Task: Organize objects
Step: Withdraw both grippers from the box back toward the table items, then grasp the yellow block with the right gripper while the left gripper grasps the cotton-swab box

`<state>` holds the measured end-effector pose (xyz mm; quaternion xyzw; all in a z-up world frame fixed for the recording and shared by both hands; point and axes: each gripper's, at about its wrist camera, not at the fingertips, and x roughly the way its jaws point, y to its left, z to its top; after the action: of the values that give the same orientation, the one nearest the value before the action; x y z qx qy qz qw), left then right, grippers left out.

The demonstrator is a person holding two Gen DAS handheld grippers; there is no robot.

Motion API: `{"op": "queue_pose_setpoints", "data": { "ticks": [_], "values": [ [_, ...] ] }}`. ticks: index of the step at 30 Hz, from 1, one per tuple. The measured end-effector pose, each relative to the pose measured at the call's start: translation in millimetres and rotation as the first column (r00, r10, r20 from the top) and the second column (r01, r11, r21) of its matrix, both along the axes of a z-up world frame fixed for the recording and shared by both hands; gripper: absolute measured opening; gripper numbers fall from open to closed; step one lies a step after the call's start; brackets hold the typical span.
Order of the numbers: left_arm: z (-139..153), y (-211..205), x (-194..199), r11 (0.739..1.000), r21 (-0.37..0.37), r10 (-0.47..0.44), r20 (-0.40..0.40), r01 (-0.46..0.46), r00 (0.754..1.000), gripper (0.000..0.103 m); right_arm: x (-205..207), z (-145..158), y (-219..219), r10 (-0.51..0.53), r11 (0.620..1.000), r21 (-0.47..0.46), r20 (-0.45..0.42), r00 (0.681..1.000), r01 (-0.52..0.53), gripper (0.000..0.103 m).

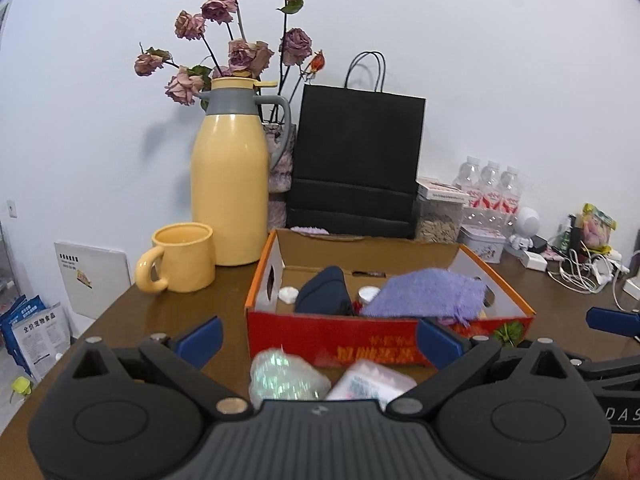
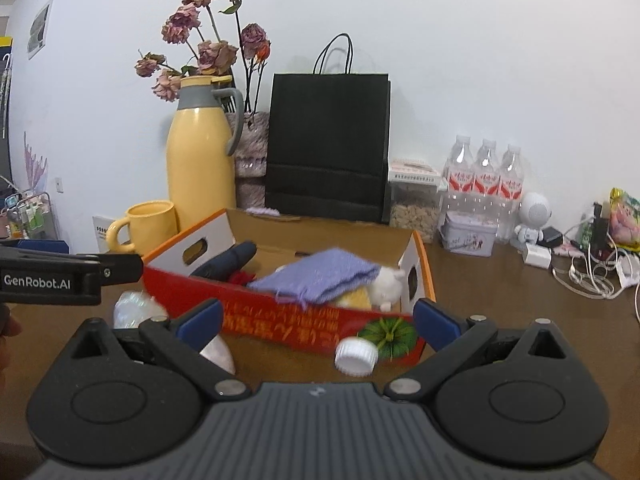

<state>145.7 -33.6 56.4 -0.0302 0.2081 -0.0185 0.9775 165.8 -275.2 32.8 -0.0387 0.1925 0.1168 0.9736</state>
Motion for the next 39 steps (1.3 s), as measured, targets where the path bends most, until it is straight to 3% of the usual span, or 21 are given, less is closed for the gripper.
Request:
{"op": "queue_pose_setpoints", "data": {
  "ticks": [7,14,19,22,25,28,29,30,39],
  "values": [
    [-13,0,-37,0.999,0.006,-0.045,-0.011,0.045,0.999,0.103,-40,-15,-15,0.037,0.997,0.072,-0.007,0.999,-0.036,0.103],
    [-33,2,-69,0.999,0.026,-0.039,-0.042,0.04,0.998,0.103,-71,-47,-14,0.034,0.999,0.036,-0.092,0.995,-0.031,0.103],
    [-58,9,-86,0.997,-0.029,-0.073,-0.146,0.069,0.987,0.102,-93,-79,-13,0.055,0.998,0.053,-0.18,0.982,-0.046,0.103],
    [-69,9,-95,0.996,-0.025,-0.089,-0.173,0.086,0.981,0.101,-106,-89,-14,0.037,0.999,0.032,-0.194,0.98,-0.032,0.101],
    [-73,8,-102,0.995,-0.018,-0.096,-0.174,0.094,0.98,0.101,-114,-87,-14,0.045,0.998,0.047,-0.172,0.984,-0.037,0.09],
    [-73,7,-103,0.995,-0.017,-0.103,-0.167,0.102,0.981,0.101,-112,-88,-14,0.057,0.997,0.06,-0.174,0.983,-0.048,0.064],
    [-73,7,-103,0.995,-0.016,-0.104,-0.165,0.103,0.981,0.101,-109,-89,-14,0.063,0.996,0.067,-0.189,0.98,-0.051,0.045],
    [-73,7,-102,0.994,-0.017,-0.105,-0.164,0.104,0.981,0.101,-109,-91,-15,0.069,0.996,0.074,-0.185,0.98,-0.056,0.037],
    [-71,8,-89,0.995,-0.009,-0.098,-0.164,0.098,0.982,0.101,-105,-83,-22,0.083,0.991,0.112,-0.15,0.985,-0.067,0.036]
  ]
}}
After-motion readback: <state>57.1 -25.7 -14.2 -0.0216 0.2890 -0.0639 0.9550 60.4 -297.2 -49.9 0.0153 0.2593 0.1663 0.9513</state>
